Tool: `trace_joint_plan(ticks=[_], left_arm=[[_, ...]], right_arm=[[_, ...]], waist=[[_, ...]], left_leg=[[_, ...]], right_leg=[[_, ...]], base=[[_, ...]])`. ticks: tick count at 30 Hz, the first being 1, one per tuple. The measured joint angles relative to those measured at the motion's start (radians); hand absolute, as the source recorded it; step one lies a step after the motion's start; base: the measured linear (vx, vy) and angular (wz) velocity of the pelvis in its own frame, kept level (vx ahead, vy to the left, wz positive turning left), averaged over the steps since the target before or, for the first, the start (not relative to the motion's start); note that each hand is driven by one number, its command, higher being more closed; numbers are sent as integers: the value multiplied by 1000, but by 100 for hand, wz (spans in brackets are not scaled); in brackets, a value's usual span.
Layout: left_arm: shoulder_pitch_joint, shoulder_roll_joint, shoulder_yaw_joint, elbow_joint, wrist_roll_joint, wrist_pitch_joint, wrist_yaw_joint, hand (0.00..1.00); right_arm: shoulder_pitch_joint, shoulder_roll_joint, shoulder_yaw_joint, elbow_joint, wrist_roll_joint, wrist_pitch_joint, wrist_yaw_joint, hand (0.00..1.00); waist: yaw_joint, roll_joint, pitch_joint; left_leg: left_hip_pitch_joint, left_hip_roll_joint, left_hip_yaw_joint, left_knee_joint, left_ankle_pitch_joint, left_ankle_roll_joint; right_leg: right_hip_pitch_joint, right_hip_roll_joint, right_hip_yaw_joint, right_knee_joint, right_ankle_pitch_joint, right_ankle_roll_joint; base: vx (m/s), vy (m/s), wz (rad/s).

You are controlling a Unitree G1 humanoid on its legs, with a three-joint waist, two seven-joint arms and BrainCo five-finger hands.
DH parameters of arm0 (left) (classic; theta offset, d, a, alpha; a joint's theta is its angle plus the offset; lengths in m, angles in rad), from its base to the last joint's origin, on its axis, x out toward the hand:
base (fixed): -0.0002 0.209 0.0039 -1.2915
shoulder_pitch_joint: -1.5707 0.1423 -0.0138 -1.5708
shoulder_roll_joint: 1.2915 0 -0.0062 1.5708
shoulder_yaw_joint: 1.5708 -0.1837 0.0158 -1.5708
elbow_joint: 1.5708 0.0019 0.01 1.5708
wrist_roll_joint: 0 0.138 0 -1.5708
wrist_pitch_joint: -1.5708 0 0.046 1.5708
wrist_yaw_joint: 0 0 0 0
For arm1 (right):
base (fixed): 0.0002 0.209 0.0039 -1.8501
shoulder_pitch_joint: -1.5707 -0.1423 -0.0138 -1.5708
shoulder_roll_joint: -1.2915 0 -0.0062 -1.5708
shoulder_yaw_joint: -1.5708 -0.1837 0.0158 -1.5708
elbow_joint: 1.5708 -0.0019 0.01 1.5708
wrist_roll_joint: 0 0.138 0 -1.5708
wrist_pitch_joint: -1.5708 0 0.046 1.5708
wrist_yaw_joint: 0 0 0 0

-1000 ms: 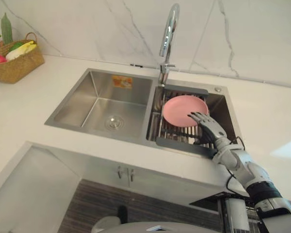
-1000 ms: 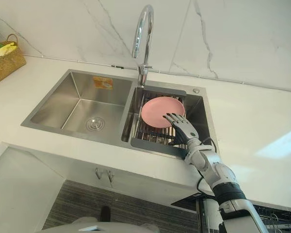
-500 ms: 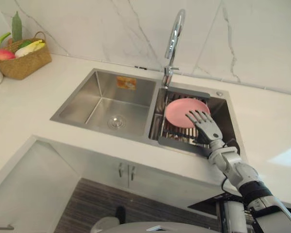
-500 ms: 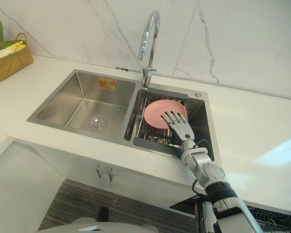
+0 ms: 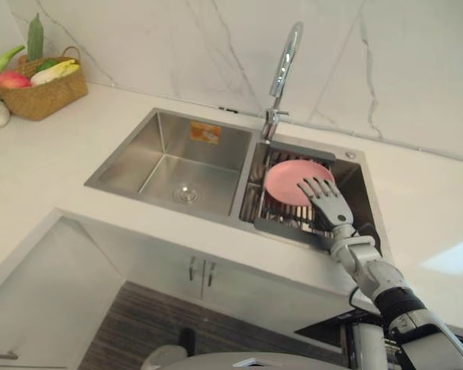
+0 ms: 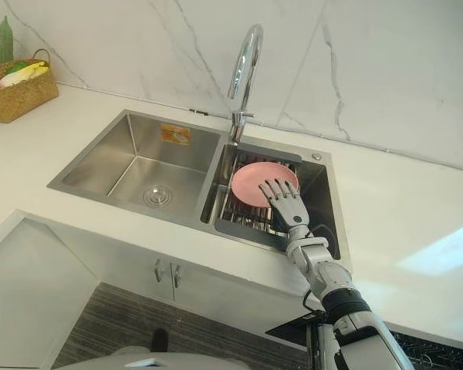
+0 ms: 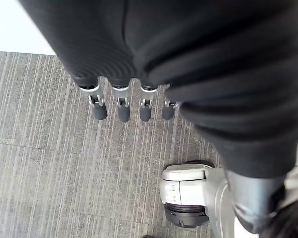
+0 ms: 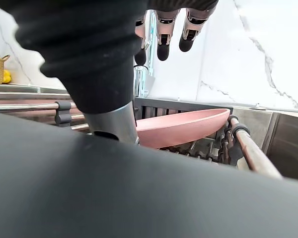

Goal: Walk over to the sink, pick up the cup, carry it to the dishwasher, place the cup inside the dishwasher, then close the dishwasher door

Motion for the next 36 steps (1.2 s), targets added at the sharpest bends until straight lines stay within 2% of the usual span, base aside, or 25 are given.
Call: trace_joint_plan(ticks=[7, 11, 16, 19, 21, 27, 31, 36], left_arm=[[0, 2, 8, 1, 1, -2, -3, 0], [1, 2, 18, 1, 1, -10, -8, 0], [1, 1, 31, 0, 1, -21, -10, 0], [3, 2, 39, 1, 1, -21, -12, 0], [2, 2, 43, 0, 2, -23, -23, 0], [3, 2, 53, -1, 3, -23, -24, 0], [3, 2, 58, -1, 3, -23, -25, 0], [3, 2, 58, -2, 4, -23, -26, 0]], right_arm=[[-9, -1, -1, 40, 93, 25, 11, 0], [-30, -6, -1, 89, 178, 45, 43, 0], [-55, -14, -2, 119, 270, 48, 93, 0], [-62, -16, -3, 121, 297, 43, 147, 0], [-80, -15, -2, 139, 318, 17, 206, 0], [-87, -18, -2, 146, 353, -9, 292, 0], [-88, -23, -1, 146, 392, -30, 334, 0], [-88, -32, 0, 146, 392, -42, 336, 0]], waist=[[0, -4, 1], [8, -5, 2], [12, -5, 4], [14, -6, 5], [16, -5, 5], [23, -5, 6], [26, -5, 10], [31, -5, 18]], left_leg=[[-11, -7, -23, 0, 0, 0], [-15, -10, -25, 0, -1, 2], [-34, -12, -25, 0, -2, 2], [-36, -16, -25, 0, -2, 2], [-37, -20, -25, 0, -2, 3], [-34, -25, -25, 0, -3, 4], [-27, -28, -24, 0, -4, 5], [-27, -30, -23, 0, -4, 5]], right_leg=[[1, -2, -15, 1, 0, 0], [0, -2, -21, 0, -1, 1], [-14, -2, -20, 0, -1, 1], [-13, -4, -17, -1, -1, 2], [-13, -5, -16, -1, -2, 2], [-10, -9, -14, -1, -4, 5], [-1, -12, -16, -1, -5, 7], [3, -13, -15, -1, -5, 7]], base=[[5, -10, 8], [-12, -4, 10], [-1, -1, 4], [14, -4, 7], [18, -7, 7], [7, -7, 4], [6, -7, 1], [0, 0, 0]])
